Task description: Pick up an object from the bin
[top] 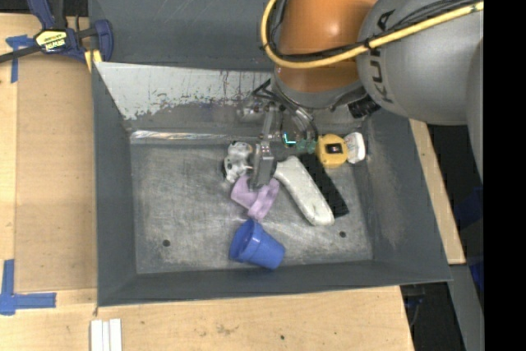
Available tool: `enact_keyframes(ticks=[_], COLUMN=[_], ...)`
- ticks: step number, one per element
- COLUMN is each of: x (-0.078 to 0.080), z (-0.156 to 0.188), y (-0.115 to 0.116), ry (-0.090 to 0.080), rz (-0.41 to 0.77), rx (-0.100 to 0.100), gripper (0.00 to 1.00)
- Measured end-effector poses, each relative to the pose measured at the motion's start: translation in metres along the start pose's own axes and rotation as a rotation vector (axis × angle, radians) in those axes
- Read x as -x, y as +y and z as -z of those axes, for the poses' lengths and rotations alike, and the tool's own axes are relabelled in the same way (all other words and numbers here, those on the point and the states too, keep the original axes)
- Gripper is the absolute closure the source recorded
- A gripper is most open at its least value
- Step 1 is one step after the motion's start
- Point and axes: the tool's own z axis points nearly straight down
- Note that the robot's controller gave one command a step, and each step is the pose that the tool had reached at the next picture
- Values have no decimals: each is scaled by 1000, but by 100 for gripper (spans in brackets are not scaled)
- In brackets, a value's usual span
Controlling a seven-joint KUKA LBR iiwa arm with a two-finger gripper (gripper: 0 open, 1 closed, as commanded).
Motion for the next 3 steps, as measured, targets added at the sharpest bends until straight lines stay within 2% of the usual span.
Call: enact_keyframes(ticks=[1, 2, 3], x=[0, 10, 17], z=[2, -4, -65], y=[0, 6, 2], ry=[-3, -13, -14], rz=[0, 62, 286], rx=[0, 0, 0], gripper=[0, 0, 0])
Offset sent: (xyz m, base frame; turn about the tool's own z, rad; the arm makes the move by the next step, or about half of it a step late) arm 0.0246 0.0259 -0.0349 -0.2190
